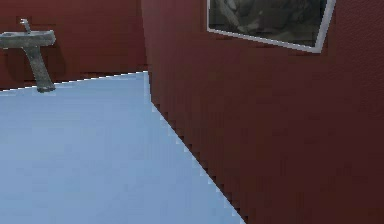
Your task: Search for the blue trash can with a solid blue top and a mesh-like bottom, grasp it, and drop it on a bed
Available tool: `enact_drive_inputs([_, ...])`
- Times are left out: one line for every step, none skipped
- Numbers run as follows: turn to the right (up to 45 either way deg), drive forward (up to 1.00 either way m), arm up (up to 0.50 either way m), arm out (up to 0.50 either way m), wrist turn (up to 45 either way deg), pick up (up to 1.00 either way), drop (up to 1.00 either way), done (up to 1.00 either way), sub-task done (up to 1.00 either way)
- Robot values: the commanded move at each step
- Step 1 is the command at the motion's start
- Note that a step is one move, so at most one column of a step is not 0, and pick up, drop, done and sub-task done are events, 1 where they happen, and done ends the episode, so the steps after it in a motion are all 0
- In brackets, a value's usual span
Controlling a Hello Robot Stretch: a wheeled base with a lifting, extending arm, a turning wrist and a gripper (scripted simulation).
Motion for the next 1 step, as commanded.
enact_drive_inputs([0.0,0.0,0.5,0.0,0.0,0.0,0.0,0.0,0.0])
